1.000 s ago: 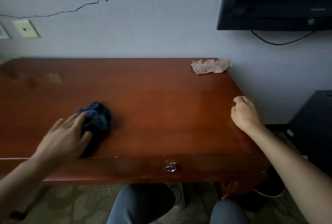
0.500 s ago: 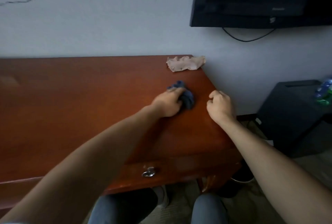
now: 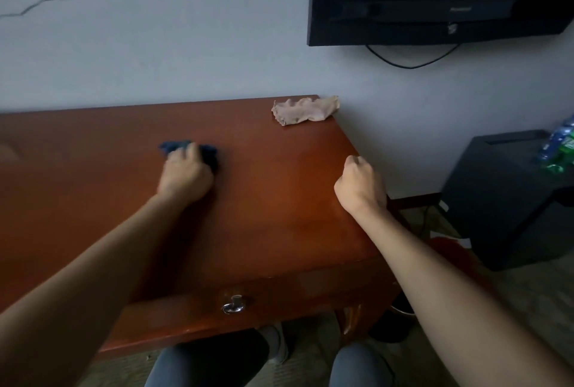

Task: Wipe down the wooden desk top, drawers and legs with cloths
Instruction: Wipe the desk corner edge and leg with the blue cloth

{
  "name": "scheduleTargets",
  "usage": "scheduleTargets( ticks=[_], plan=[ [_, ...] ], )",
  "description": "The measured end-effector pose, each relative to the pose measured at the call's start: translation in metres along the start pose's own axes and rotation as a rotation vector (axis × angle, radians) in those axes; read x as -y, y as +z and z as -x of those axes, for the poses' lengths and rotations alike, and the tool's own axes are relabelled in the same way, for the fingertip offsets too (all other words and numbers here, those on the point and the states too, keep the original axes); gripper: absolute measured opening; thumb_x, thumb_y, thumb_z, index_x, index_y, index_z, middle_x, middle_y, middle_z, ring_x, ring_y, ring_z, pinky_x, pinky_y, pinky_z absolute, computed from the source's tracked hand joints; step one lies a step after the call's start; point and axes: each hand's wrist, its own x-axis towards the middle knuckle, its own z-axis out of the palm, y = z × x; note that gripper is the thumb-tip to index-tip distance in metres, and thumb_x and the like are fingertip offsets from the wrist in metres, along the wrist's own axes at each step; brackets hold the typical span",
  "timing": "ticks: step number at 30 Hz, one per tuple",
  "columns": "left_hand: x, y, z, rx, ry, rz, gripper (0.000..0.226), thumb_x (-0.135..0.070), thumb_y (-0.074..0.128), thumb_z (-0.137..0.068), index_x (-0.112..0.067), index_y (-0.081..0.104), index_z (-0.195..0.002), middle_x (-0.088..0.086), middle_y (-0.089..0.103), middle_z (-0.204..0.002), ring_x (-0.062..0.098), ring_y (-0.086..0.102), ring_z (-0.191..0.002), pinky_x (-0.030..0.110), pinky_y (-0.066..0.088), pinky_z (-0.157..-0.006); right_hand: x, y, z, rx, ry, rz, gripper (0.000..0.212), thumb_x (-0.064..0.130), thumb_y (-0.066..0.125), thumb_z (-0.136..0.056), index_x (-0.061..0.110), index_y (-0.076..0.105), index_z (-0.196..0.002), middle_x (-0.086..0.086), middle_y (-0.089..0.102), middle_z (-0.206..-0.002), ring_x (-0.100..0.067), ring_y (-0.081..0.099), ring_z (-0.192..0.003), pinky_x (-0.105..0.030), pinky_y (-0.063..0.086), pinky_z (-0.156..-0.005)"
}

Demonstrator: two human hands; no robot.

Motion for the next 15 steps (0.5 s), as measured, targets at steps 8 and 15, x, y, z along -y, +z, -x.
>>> scheduleTargets(
  ticks=[8, 15],
  plan=[
    [-0.266, 0.112, 0.101, 0.429, 0.74, -0.075, 0.057, -0.031, 0.047, -0.1, -0.017, 0.036, -0.155, 0.015, 0.046, -0.154, 0.034, 0.04, -0.145, 0.041, 0.033, -0.117, -0.08, -0.058, 0.046, -0.383, 0.471, -0.569, 0.033, -0.007, 0.054, -0.079, 0.013, 0.077, -0.092, -0.008, 0.074, -0.095, -0.028, 0.07, -0.094, -0.022, 0.043, -0.077],
    [-0.226, 0.072, 0.124, 0.661, 0.683, 0.341, 0.046, -0.011, 0.041, -0.103, -0.014, 0.044, -0.148, 0.015, 0.069, -0.12, 0.02, 0.072, -0.1, 0.039, 0.055, -0.09, -0.061, -0.07, 0.048, 0.274, 0.054, -0.656, 0.052, 0.044, 0.06, -0.094, 0.035, 0.052, -0.145, 0.004, 0.046, -0.154, -0.014, 0.043, -0.141, -0.032, 0.034, -0.116]
  ],
)
